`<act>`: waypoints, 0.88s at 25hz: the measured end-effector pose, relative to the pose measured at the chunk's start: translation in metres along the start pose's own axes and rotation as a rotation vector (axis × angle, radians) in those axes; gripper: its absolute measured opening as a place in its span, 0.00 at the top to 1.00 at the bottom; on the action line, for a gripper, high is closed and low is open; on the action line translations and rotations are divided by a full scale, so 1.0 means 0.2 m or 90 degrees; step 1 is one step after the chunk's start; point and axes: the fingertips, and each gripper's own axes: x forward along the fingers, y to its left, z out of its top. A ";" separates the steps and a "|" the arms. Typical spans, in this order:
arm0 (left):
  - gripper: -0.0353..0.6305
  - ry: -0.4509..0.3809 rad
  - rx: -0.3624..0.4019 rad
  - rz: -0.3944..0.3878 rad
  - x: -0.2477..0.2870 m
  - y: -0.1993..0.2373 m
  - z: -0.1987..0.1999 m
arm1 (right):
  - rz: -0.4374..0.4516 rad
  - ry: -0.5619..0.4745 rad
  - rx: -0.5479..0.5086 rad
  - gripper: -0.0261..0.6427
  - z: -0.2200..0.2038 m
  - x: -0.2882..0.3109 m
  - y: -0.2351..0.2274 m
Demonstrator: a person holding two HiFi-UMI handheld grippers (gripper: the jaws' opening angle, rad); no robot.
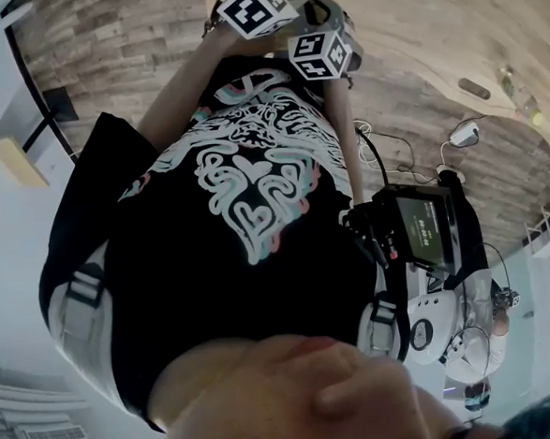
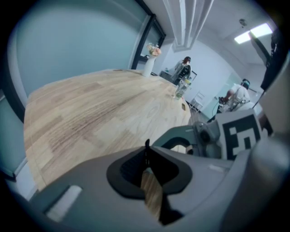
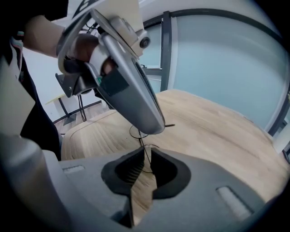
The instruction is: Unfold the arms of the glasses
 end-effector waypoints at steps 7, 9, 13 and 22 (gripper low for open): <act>0.93 -0.043 -0.008 -0.042 -0.07 -0.03 0.04 | 0.002 0.051 -0.002 0.90 -0.07 0.04 -0.04; 0.93 -0.059 -0.010 -0.039 -0.07 -0.02 0.07 | -0.002 0.055 -0.001 0.90 -0.11 0.04 -0.08; 0.93 -0.085 -0.009 -0.028 -0.11 -0.01 0.06 | -0.016 0.062 0.005 0.90 -0.17 0.03 -0.08; 0.94 -0.197 -0.026 -0.018 -0.61 0.15 -0.24 | -0.062 0.100 -0.023 0.90 0.03 0.03 0.27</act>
